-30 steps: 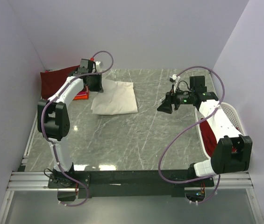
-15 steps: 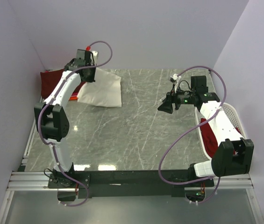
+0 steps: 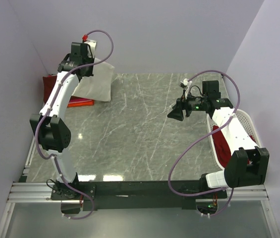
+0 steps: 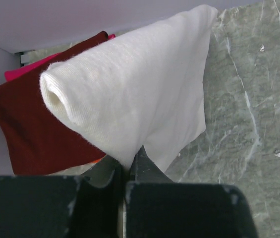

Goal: Fold and stack the t-shirts
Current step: Neatly place the folded tshirt to the corner

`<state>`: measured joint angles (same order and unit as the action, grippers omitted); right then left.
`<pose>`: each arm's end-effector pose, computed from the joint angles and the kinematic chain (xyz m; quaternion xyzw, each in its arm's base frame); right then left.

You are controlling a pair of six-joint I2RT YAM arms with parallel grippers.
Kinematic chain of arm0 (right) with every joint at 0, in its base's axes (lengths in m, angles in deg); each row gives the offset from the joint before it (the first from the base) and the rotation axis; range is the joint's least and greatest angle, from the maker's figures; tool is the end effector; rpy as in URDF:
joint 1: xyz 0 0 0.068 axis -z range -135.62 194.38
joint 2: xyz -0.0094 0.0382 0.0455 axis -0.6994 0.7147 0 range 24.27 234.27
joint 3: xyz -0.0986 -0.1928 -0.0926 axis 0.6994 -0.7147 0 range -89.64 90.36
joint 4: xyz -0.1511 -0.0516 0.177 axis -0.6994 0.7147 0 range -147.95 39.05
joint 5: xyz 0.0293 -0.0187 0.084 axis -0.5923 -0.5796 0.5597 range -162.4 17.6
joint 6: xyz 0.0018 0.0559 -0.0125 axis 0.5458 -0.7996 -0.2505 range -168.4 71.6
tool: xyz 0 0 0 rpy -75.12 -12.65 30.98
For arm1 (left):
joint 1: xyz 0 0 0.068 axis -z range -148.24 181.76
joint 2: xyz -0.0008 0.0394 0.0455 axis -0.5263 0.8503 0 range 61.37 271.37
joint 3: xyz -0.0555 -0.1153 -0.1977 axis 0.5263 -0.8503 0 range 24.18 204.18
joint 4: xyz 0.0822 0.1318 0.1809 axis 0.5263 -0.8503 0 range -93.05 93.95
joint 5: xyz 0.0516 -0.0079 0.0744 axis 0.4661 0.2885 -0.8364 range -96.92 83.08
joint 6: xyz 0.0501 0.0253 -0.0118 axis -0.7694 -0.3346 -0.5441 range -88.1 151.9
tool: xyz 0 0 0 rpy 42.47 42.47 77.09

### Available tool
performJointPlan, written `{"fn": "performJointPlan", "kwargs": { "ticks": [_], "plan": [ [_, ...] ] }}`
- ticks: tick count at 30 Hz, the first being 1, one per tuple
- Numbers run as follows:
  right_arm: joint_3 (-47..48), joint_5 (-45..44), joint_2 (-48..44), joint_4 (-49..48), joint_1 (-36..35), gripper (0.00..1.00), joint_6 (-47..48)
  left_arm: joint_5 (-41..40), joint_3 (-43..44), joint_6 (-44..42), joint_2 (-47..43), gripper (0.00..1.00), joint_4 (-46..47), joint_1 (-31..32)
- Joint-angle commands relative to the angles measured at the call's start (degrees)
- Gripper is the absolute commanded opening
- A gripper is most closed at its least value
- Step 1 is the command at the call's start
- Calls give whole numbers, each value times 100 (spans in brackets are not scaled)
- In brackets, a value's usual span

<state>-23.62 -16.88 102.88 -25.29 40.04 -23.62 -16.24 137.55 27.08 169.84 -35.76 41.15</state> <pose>0.2685 0.0539 0.2760 -0.3773 0.7474 0.3641 0.4079 0.3951 -0.0586 0.3405 0.0719 0.8812 0.0535 0.4642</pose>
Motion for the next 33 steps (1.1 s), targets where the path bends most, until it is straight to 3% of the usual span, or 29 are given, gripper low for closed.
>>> {"fn": "performJointPlan", "kwargs": {
  "ticks": [1,23,33],
  "plan": [
    [-36,28,-162,-6,30,72,71,-149,406,-107,-493,0,419,-42],
    [-28,-24,-127,38,38,72,106,18,556,218,-1257,0,393,-569],
    [-19,-16,-118,73,56,72,142,466,625,411,-863,0,446,-1060]
  ]
}}
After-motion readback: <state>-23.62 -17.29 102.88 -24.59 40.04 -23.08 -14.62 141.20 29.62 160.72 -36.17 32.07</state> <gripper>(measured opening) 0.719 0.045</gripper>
